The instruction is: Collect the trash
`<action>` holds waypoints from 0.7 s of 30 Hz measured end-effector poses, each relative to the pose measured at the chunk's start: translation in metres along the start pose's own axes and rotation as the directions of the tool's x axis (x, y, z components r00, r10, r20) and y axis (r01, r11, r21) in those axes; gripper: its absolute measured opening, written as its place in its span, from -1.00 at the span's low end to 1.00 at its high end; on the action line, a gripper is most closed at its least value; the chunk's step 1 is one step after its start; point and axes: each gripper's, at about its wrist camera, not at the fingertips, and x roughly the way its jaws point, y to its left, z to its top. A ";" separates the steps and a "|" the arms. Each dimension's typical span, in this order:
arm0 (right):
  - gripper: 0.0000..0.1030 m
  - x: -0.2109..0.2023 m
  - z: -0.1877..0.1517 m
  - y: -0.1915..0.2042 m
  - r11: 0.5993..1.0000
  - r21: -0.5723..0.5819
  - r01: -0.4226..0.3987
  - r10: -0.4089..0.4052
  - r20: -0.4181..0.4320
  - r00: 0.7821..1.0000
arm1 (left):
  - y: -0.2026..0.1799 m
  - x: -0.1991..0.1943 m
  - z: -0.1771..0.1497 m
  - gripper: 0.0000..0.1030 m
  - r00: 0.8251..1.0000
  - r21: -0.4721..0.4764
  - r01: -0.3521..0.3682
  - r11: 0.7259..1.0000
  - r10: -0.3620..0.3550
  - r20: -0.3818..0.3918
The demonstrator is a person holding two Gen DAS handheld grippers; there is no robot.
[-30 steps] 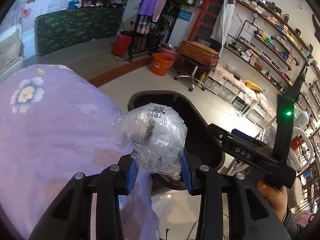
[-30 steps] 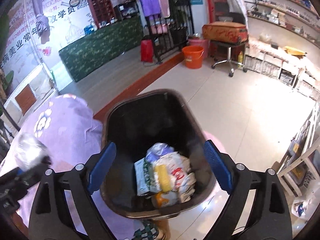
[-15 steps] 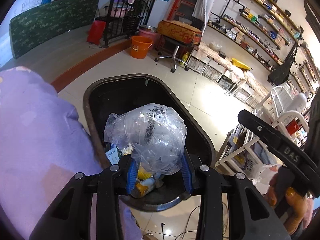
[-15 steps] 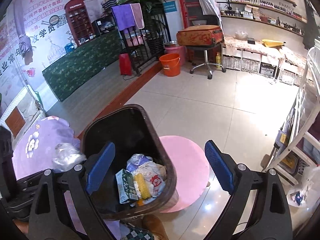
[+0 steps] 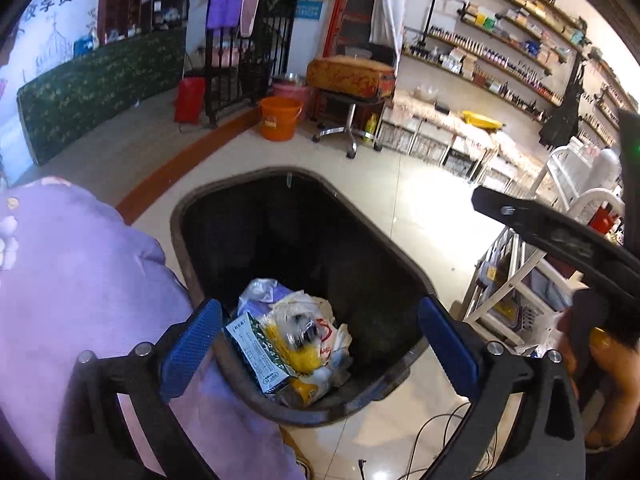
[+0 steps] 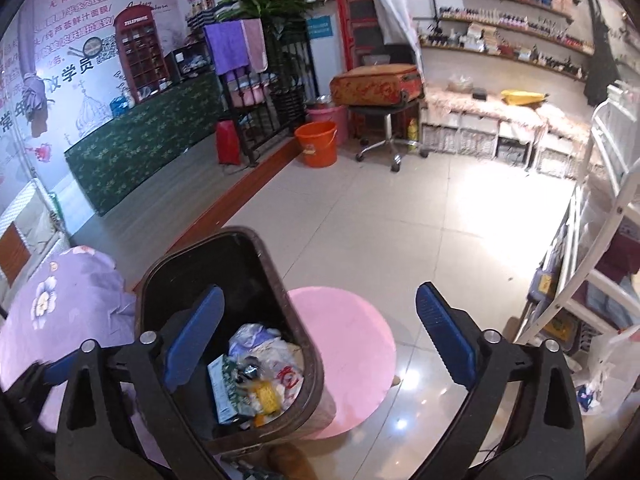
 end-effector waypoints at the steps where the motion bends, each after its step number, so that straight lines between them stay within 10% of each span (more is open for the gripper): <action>1: 0.89 -0.002 0.000 0.001 1.000 -0.002 0.010 -0.010 0.011 1.000 | 0.001 -0.008 -0.002 0.88 1.000 -0.002 0.000 1.000 0.000 0.018; 9: 0.89 -0.021 -0.004 0.036 0.997 -0.070 0.036 -0.029 0.099 0.995 | 0.022 -0.067 -0.020 0.88 0.986 -0.034 -0.088 0.996 0.091 0.138; 21: 0.89 -0.067 -0.050 0.168 0.917 -0.371 -0.148 0.212 0.138 0.967 | 0.091 -0.157 -0.066 0.88 0.884 -0.286 -0.344 0.894 0.411 0.223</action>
